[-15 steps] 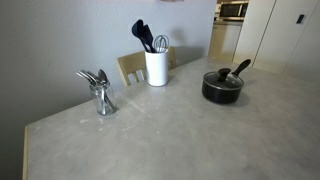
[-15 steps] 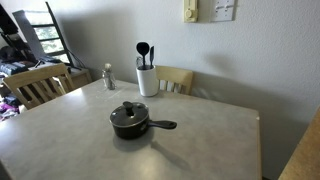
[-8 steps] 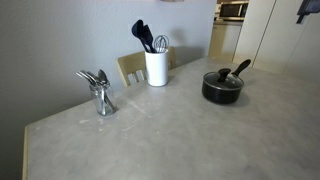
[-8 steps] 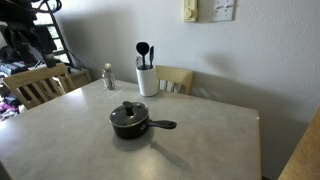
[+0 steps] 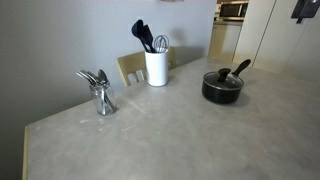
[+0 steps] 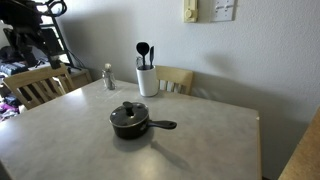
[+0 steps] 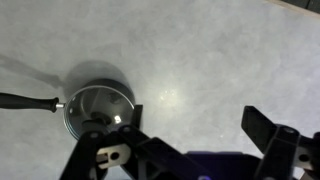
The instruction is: Pick up the lid from the black pot and put it on the table.
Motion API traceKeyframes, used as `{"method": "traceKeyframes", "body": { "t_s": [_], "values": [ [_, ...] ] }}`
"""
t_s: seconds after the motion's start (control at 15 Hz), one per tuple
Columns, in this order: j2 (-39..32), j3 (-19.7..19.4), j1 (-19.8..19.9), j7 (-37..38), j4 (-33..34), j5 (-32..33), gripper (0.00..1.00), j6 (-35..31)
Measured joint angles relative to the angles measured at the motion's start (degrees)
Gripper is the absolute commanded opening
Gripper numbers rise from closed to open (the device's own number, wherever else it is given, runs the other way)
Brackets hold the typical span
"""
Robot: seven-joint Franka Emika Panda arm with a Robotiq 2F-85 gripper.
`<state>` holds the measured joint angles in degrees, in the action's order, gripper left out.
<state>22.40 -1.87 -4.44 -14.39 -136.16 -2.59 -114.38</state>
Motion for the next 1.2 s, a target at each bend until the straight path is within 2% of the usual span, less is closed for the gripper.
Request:
{"method": "traceKeyframes", "body": {
  "t_s": [0.4,0.53,0.73,1.2],
  "values": [
    [-4.7,-1.0,3.8,1.8,2.4,12.2,1.00,-3.9],
    [-8.0,-2.9,5.0,0.5,4.4,12.4,1.00,-6.8],
    [-13.7,-6.4,5.7,-4.4,7.7,8.4,1.00,-11.4],
    [-15.6,-6.6,5.8,-5.0,9.5,7.9,1.00,-11.6]
  ]
}}
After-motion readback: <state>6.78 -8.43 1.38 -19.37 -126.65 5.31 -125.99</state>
